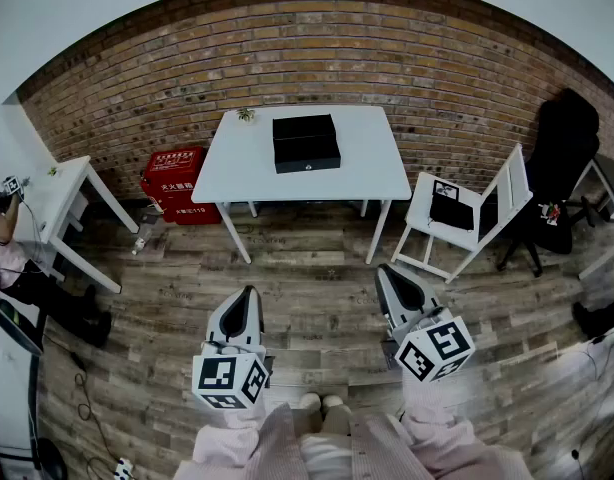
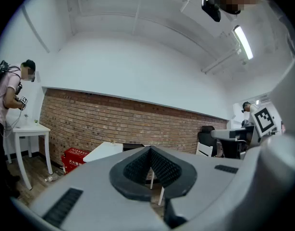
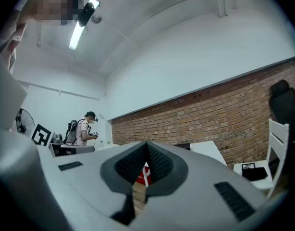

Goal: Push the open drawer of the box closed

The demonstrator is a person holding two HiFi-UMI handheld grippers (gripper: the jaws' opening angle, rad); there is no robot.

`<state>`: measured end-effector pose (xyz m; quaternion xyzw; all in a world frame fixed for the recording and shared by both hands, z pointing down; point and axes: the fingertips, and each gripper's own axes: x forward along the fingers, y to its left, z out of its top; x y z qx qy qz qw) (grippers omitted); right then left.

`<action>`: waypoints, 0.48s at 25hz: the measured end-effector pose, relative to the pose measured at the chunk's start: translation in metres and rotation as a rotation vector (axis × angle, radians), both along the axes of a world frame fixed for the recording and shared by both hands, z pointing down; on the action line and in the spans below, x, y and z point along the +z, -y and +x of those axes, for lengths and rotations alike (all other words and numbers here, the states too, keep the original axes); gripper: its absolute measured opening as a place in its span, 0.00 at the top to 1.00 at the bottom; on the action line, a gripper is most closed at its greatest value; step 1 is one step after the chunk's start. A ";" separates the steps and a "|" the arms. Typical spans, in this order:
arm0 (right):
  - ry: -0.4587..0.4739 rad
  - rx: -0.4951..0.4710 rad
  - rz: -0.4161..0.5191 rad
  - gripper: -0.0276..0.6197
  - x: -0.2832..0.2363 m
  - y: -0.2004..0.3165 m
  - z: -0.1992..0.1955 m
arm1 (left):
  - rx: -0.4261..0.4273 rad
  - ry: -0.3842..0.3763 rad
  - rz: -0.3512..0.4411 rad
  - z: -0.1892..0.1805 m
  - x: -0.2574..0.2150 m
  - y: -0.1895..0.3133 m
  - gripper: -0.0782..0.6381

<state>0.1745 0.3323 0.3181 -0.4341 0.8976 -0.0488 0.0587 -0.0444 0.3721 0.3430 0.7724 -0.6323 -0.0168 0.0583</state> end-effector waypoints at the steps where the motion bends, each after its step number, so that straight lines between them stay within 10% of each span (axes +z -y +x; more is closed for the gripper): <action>1: -0.001 -0.001 0.000 0.95 0.000 -0.001 0.002 | -0.002 -0.001 -0.001 0.002 -0.001 -0.001 0.90; 12: 0.007 0.012 -0.033 0.95 0.010 0.001 0.022 | -0.028 -0.002 0.001 0.019 -0.004 -0.012 0.90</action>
